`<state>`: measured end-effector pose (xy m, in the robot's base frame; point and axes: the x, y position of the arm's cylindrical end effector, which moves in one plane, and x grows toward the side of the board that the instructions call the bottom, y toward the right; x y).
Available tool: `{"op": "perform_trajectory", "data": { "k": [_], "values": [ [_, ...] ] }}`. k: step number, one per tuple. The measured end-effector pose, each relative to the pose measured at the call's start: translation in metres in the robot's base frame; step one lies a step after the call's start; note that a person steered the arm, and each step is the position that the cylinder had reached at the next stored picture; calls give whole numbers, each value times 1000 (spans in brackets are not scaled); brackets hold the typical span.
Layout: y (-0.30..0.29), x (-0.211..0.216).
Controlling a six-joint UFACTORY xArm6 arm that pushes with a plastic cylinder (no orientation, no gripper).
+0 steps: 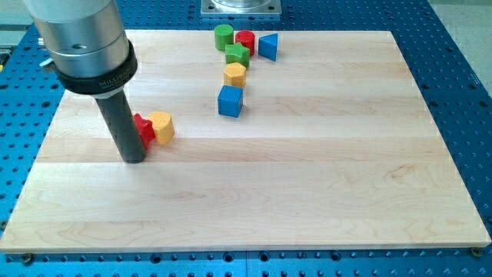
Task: Place the red star to the left of the green circle
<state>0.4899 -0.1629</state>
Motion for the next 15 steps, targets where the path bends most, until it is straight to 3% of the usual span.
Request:
{"op": "perform_trajectory", "data": {
  "k": [5, 6, 7, 8, 10, 11, 15],
  "values": [
    [-80, 3],
    [-73, 49],
    [-12, 49],
    [-3, 4],
    [-3, -133],
    [-3, -166],
    [-74, -146]
  ]
}}
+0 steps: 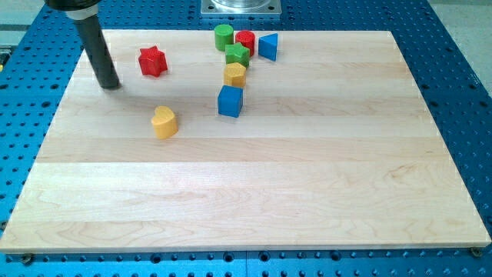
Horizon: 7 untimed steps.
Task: Place the red star to the left of the green circle
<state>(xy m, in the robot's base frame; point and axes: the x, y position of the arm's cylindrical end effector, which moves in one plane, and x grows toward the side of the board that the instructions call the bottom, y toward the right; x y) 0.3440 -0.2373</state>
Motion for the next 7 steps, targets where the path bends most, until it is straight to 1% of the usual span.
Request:
{"op": "perform_trajectory", "data": {
  "k": [1, 2, 3, 4, 5, 6, 7],
  "values": [
    [34, -7],
    [104, -46],
    [113, -58],
    [45, -56],
    [56, -75],
    [93, -83],
    [89, -90]
  ]
}}
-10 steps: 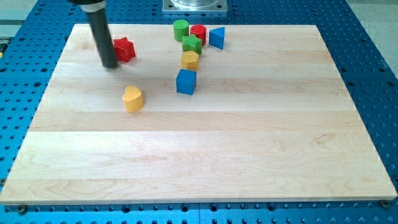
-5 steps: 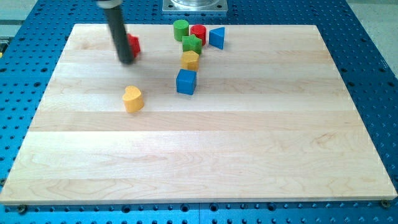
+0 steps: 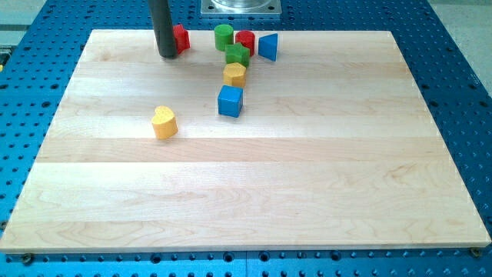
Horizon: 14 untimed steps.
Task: Place the red star to the left of the green circle
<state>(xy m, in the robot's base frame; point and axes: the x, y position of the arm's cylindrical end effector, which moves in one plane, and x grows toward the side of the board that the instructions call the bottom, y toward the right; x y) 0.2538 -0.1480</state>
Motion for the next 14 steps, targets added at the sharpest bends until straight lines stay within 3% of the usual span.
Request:
{"op": "perform_trajectory", "data": {
  "k": [1, 3, 6, 9, 14],
  "values": [
    [-54, 2],
    [8, -13],
    [-35, -14],
    [-12, -63],
    [6, -41]
  ]
}}
